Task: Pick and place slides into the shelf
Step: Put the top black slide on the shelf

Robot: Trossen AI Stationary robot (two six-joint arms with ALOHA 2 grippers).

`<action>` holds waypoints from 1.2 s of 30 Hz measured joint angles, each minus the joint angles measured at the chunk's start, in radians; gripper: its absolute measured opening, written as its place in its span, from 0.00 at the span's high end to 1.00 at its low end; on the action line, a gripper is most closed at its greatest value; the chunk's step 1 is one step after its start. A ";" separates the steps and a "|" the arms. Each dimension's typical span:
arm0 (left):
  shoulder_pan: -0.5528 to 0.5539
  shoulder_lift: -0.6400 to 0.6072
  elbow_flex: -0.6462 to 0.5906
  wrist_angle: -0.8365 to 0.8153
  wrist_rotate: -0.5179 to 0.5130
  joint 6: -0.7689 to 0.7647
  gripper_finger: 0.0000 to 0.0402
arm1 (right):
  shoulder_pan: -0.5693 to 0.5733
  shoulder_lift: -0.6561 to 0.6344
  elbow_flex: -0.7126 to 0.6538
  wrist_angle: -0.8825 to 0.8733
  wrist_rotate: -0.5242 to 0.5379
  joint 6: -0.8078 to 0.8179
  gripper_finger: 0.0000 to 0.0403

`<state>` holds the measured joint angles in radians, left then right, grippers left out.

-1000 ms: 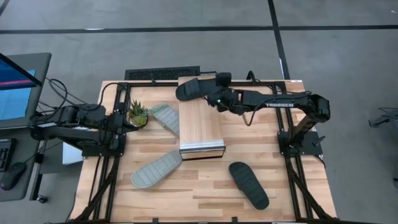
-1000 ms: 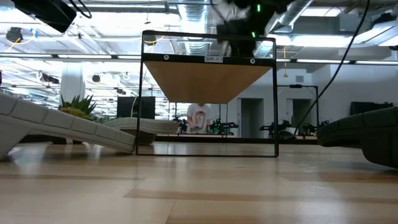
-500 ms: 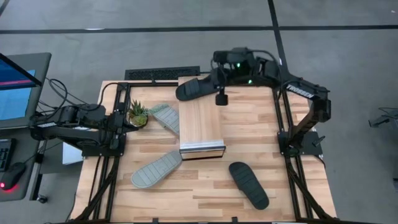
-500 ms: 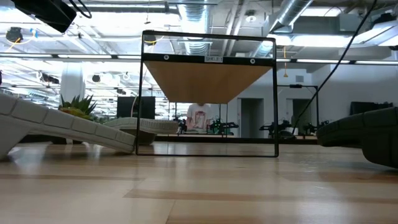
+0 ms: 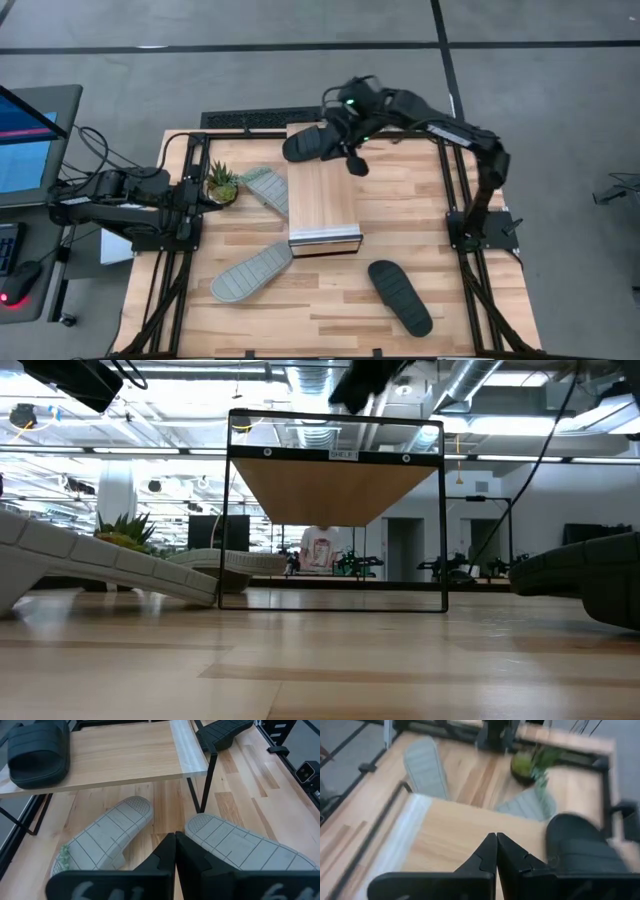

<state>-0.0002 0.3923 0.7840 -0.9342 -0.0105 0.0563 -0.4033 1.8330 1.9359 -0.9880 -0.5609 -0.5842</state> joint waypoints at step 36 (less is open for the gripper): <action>0.000 0.000 0.000 0.000 0.000 0.000 1.00 | 0.087 0.137 0.000 0.016 0.357 -0.071 1.00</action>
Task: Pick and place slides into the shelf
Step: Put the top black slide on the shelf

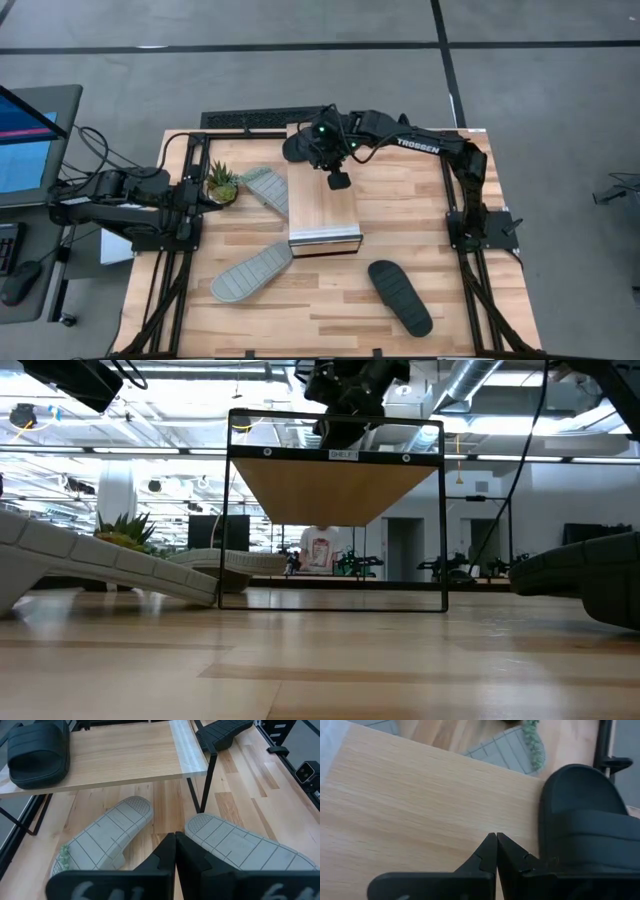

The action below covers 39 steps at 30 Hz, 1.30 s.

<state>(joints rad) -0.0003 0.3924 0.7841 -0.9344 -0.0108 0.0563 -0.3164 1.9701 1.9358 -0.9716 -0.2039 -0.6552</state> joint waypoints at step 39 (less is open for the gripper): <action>0.000 0.000 0.000 0.000 0.000 0.000 1.00 | -0.088 0.097 0.000 0.106 0.104 0.003 1.00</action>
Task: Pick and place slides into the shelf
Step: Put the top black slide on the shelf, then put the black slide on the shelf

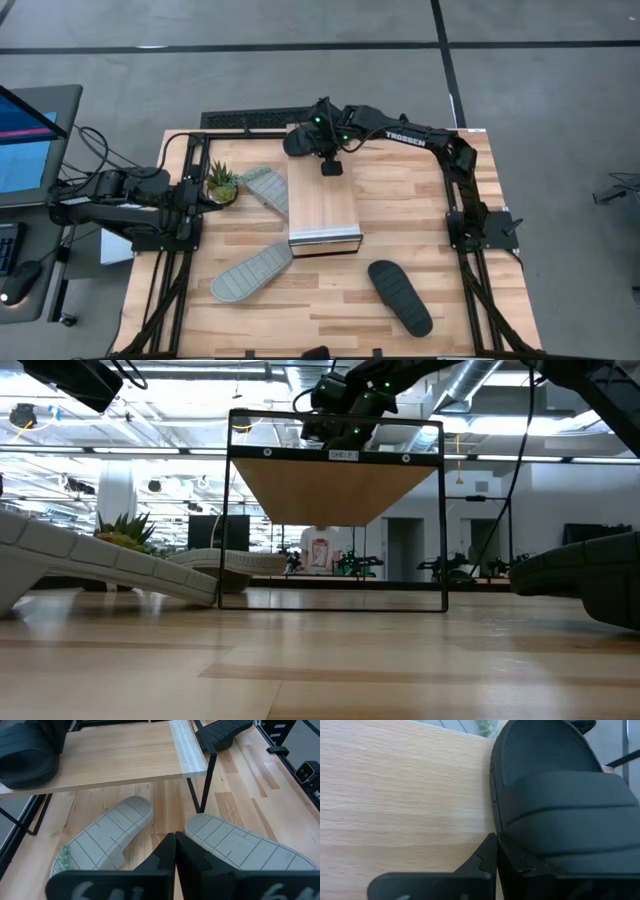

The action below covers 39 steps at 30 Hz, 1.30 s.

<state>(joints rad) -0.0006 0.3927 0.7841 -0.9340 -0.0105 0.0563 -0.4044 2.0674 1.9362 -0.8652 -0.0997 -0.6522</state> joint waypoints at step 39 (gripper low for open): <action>0.000 0.000 0.000 0.000 0.000 0.000 1.00 | 0.056 -0.002 0.146 0.002 0.002 0.074 1.00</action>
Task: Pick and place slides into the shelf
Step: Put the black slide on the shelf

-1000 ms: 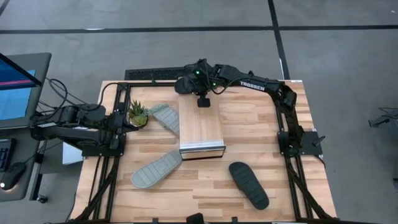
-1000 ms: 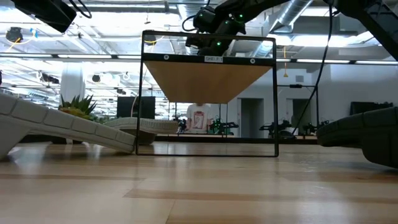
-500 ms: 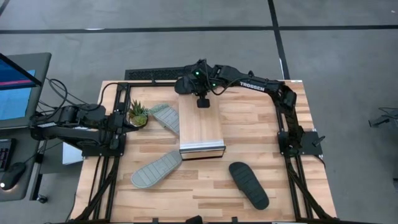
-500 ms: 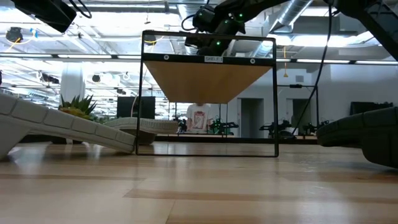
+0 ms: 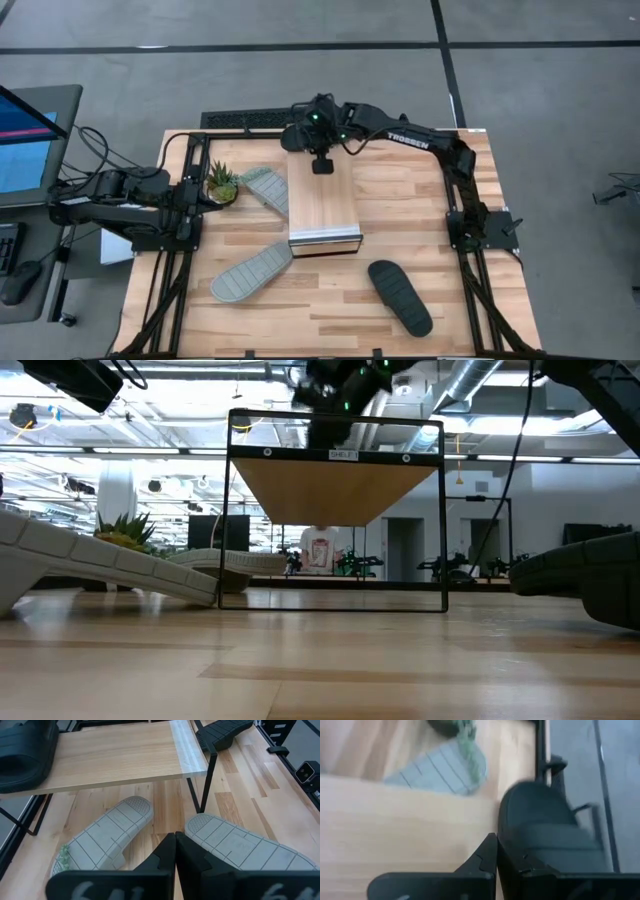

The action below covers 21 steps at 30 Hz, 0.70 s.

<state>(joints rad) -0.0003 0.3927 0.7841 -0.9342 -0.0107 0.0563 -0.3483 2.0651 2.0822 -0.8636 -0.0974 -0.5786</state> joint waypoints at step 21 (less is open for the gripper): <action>0.000 0.000 0.000 0.000 0.000 0.000 1.00 | -0.170 -0.455 0.249 -0.193 -0.151 0.271 1.00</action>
<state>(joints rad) -0.0003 0.3927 0.7841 -0.9340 -0.0108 0.0563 -0.5182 1.6102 2.3314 -1.0563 -0.2482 -0.3074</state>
